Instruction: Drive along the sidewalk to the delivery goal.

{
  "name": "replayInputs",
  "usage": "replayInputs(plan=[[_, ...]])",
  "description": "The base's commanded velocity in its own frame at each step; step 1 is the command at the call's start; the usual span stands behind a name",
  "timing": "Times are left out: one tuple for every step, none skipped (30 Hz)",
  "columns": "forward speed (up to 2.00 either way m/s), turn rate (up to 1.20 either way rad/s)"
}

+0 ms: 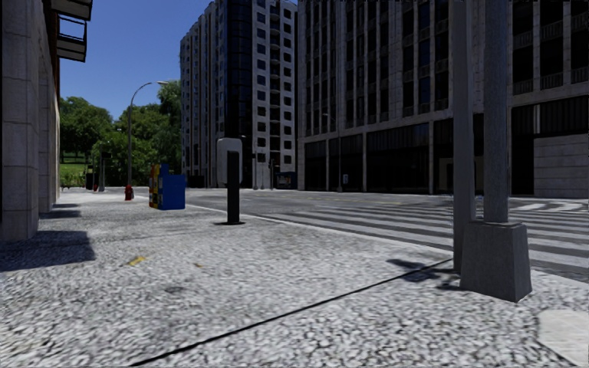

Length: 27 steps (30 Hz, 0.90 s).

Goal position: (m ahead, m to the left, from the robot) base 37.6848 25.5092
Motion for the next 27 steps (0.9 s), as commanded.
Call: replayInputs(plan=[[2.0,0.75],[2.0,0.75],[2.0,0.75],[2.0,0.75],[2.0,0.75],[2.0,0.75],[2.0,0.75],[2.0,0.74],[2.0,0.71],[2.0,0.68],[2.0,0.68],[2.0,0.68],[2.0,0.67],[2.0,0.67],[2.0,0.67],[2.0,0.67],[2.0,0.66],[2.0,0.65],[2.0,0.63],[2.0,0.6],[2.0,0.6],[2.0,0.58],[2.0,0.56],[2.0,0.55],[2.0,0.55],[2.0,0.54],[2.0,0.54]])
